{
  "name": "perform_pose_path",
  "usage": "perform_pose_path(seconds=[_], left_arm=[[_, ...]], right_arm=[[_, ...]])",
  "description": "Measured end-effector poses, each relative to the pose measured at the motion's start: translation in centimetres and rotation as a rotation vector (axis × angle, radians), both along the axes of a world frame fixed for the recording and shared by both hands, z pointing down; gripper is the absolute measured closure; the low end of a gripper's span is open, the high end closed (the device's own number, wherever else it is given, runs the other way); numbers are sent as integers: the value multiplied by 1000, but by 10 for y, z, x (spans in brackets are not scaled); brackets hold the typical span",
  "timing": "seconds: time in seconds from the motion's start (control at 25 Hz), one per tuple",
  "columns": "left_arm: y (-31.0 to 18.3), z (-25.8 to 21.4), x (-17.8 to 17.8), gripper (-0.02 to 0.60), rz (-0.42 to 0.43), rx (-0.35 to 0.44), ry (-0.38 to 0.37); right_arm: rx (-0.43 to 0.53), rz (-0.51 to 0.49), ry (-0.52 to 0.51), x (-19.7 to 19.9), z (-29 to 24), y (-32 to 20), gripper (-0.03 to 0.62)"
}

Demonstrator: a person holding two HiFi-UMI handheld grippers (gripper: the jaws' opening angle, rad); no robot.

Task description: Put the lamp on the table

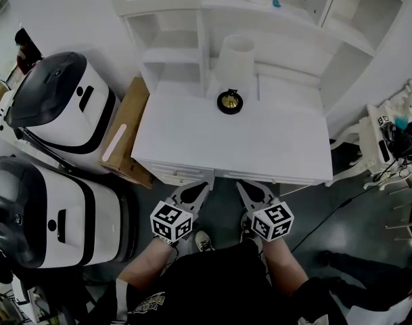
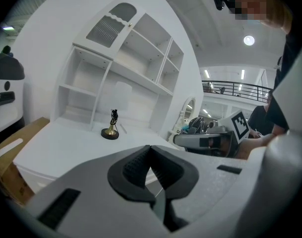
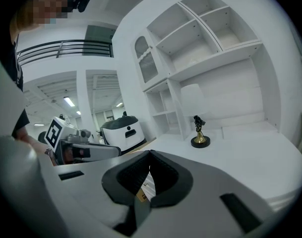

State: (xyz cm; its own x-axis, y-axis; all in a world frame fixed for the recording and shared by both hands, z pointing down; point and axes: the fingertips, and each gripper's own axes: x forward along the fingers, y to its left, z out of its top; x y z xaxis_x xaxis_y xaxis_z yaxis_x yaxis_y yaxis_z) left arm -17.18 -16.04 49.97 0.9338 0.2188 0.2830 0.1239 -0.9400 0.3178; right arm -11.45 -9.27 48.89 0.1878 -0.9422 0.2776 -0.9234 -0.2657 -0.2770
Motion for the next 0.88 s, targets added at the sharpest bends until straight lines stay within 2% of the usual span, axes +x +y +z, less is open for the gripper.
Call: perform_pose_path(seconds=[0.88], left_arm=[[7, 2, -8, 575, -18, -14, -4]], right_arm=[[-4, -18, -3, -6, 2, 3, 569]])
